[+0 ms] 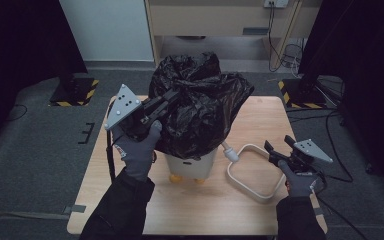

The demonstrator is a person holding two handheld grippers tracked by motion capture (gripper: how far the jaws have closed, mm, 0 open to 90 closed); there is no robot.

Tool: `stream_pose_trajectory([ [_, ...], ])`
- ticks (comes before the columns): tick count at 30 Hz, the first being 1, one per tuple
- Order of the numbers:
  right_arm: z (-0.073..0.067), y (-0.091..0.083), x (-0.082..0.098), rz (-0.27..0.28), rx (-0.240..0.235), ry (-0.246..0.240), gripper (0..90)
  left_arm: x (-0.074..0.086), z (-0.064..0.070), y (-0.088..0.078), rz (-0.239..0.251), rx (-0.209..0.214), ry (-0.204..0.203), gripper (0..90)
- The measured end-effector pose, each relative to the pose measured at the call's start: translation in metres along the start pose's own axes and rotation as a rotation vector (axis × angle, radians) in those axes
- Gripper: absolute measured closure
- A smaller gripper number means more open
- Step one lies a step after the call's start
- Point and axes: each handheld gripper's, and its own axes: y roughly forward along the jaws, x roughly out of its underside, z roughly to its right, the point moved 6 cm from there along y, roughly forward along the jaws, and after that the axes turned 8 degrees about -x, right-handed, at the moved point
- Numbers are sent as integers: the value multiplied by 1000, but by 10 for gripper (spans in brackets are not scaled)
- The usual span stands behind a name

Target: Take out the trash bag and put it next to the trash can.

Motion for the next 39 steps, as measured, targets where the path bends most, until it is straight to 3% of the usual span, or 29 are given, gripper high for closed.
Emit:
stream_pose_trajectory([
  [9, 16, 0, 34, -72, 35, 32, 187, -15, 2, -5, 32, 1, 2, 890],
  [20, 27, -1, 55, -134, 53, 33, 184, -27, -3, -10, 74, -3, -12, 889],
  [25, 29, -1, 59, -142, 58, 52, 182, -35, -1, -11, 95, -1, -8, 889],
  [39, 31, -1, 61, -154, 61, 47, 178, -57, 0, -12, 139, -1, 7, 889],
])
